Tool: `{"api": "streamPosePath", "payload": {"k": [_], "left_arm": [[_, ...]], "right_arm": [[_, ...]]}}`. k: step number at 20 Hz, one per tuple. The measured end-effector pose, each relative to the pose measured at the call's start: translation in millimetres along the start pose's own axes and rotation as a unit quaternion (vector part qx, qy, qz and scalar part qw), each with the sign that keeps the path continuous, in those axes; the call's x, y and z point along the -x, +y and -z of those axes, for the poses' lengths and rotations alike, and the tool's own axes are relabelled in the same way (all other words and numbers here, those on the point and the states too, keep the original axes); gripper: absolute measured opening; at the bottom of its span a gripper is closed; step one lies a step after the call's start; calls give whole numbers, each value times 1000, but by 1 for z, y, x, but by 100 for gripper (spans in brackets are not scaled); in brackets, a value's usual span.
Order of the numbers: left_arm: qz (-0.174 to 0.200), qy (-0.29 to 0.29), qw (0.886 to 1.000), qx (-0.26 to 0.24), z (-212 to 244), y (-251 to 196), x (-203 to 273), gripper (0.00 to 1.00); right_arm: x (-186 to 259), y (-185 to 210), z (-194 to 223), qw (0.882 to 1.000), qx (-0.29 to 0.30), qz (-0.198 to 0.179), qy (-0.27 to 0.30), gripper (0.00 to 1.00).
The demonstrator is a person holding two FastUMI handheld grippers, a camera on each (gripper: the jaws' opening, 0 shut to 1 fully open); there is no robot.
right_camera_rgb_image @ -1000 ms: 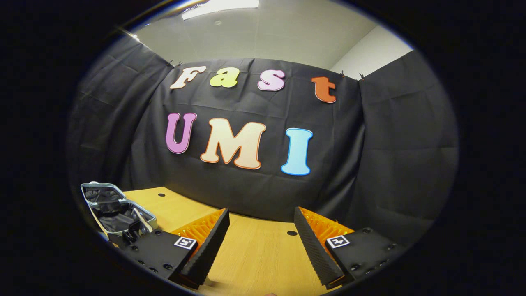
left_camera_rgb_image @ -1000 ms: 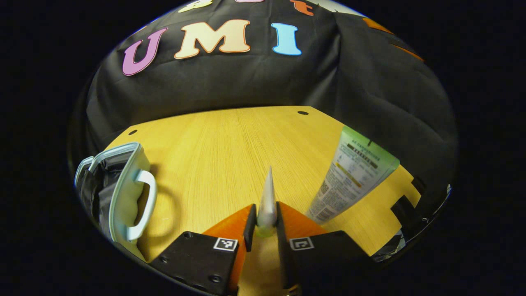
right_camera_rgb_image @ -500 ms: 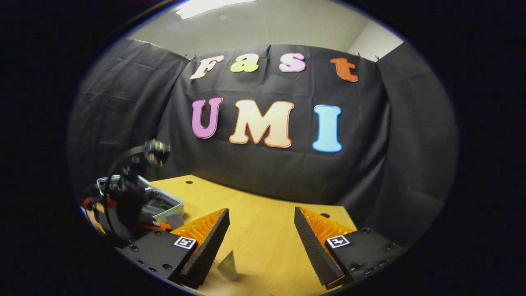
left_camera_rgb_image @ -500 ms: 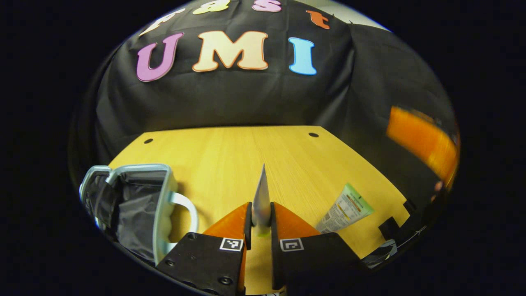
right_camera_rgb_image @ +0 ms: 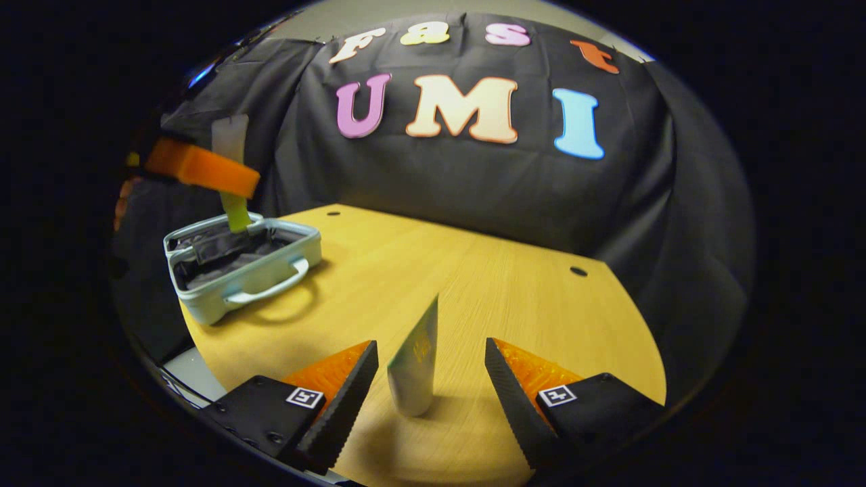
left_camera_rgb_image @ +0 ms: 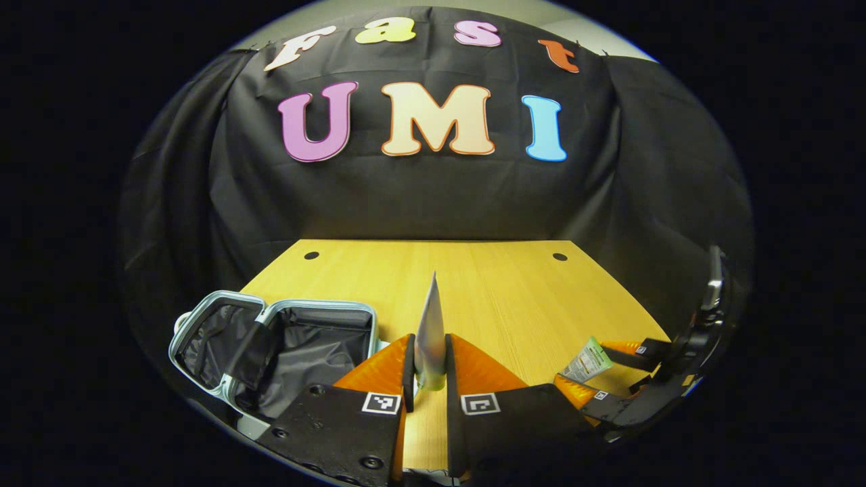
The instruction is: First open the suitcase, pack the skin care products into it, and then close the suitcase.
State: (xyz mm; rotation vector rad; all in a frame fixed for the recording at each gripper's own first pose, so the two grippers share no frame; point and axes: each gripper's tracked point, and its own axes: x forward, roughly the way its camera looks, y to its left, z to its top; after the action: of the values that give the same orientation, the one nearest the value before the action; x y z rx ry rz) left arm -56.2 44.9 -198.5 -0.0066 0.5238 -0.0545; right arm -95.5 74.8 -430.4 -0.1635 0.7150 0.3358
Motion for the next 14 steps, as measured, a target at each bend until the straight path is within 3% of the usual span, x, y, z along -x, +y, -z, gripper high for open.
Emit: {"api": "streamPosePath", "payload": {"k": [3, 5, 9, 14], "left_arm": [[-18, 6, 1000, -14, 4, 22, 11, 18], [-26, 15, 999, -15, 10, 33, 13, 18], [-50, 56, 997, -13, 29, 74, 10, 18], [-56, 159, 985, -18, 79, 140, -9, 18]], "right_arm": [[-2, 0, 19, 1000, -16, -1, 24, 60], [-4, 9, 17, 999, -34, -23, 29, 39], [-1, 21, -5, 996, -64, -50, 46, 30], [4, 72, -64, 988, -98, -101, 64, 32]]}}
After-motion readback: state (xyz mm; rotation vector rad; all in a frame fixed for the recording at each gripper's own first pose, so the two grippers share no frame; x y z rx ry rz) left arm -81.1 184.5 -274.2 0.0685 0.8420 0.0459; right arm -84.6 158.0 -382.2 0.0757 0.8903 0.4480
